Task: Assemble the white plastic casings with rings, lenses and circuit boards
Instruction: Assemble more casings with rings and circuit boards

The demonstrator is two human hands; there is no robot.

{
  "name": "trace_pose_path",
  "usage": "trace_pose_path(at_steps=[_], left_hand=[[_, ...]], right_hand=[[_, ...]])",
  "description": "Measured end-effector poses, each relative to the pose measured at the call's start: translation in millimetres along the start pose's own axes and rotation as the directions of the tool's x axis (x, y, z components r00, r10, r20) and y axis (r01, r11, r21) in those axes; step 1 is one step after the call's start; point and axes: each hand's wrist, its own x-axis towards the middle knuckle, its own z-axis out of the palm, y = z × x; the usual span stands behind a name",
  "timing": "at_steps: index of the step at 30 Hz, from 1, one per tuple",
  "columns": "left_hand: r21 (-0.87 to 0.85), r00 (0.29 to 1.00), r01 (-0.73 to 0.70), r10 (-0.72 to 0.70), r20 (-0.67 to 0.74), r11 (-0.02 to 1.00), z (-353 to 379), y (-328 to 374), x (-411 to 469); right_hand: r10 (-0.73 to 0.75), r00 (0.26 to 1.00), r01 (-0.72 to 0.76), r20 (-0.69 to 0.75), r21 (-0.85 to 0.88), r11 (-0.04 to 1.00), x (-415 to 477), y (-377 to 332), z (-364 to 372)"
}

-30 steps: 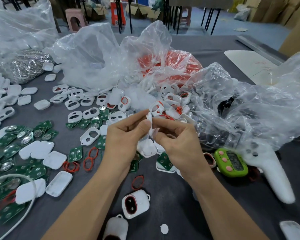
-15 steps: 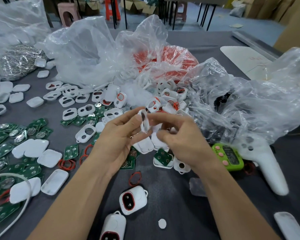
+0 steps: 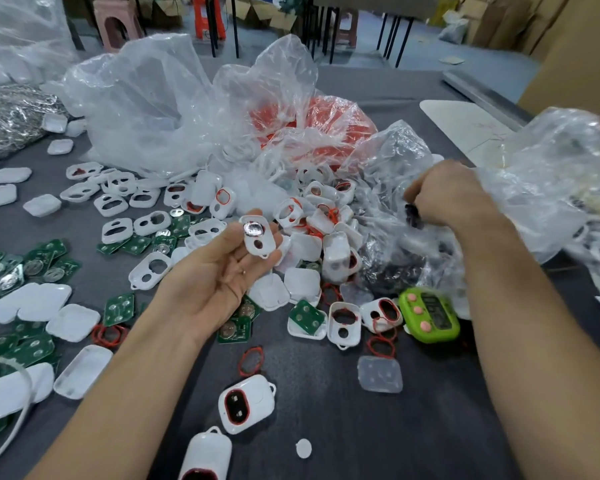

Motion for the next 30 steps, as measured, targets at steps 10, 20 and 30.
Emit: trace_pose_path(at_steps=[10,20,30], left_hand=[[0.049,0.998,0.021,-0.024,0.058,0.999,0.2,-1.1,-1.3],[0.034,0.997,0.046,-0.048,0.065,0.998,-1.1,-3.6,0.6],[0.084,0.998,0.002,-0.007,0.059,0.996,-3.2,-3.5,0.8]], right_hand=[[-0.211,0.962,0.238,0.172,-0.16,0.958,2.6,-5.1,25.6],[-0.051,0.881,0.338,-0.47,0.552,0.763,-65.0,-21.5,14.9],[-0.34,0.886,-0.366,0.316,0.926,-0.093,-120.0,-76.3,71.0]])
